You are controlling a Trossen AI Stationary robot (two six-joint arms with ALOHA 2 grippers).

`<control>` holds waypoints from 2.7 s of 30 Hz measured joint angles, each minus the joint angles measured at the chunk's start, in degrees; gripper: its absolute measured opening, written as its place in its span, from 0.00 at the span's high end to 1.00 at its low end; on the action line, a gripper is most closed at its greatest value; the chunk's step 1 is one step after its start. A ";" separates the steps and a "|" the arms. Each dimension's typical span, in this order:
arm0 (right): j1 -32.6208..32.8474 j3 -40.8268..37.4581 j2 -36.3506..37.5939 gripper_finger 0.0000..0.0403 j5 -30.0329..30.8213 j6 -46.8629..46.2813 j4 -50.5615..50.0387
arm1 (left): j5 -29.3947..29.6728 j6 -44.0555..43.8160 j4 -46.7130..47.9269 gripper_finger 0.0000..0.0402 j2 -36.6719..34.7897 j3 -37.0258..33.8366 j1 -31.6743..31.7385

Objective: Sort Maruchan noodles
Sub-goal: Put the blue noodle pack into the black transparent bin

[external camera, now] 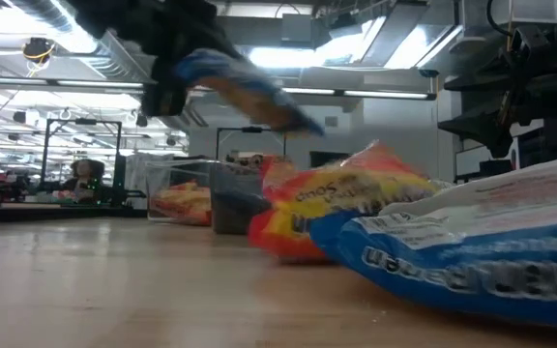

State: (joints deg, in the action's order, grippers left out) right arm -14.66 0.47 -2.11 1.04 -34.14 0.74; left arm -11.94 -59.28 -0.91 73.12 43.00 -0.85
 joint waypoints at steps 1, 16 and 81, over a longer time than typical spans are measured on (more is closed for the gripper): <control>0.02 0.00 -0.02 0.20 -0.02 0.06 0.00 | 4.31 -0.44 -0.62 0.69 -0.89 0.04 0.32; 0.01 -0.01 0.00 0.20 -0.04 0.07 0.01 | 25.82 -3.67 -11.33 0.69 2.28 0.06 3.75; 0.01 -0.01 -0.01 0.20 1.53 -0.02 0.32 | 24.12 -9.58 -9.11 0.65 13.93 0.02 5.09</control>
State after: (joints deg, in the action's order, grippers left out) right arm -14.65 0.46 -2.12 2.57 -34.16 1.06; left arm 12.18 -68.86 -10.02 87.05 43.03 4.24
